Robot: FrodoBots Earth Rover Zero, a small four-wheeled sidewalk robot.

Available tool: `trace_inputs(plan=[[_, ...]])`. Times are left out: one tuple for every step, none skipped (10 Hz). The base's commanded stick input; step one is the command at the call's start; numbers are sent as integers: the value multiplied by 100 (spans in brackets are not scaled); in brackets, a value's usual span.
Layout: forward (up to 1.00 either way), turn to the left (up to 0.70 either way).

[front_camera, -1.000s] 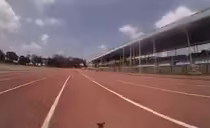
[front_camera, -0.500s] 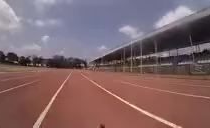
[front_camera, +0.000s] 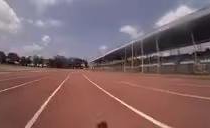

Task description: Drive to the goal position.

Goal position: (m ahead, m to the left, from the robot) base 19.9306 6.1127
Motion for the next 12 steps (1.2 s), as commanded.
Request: trace_inputs(plan=[[70, 0], [70, 0], [70, 0], [70, 0], [70, 0], [70, 0], [70, 0], [70, 0], [70, 0], [70, 0], [70, 0], [70, 0]])
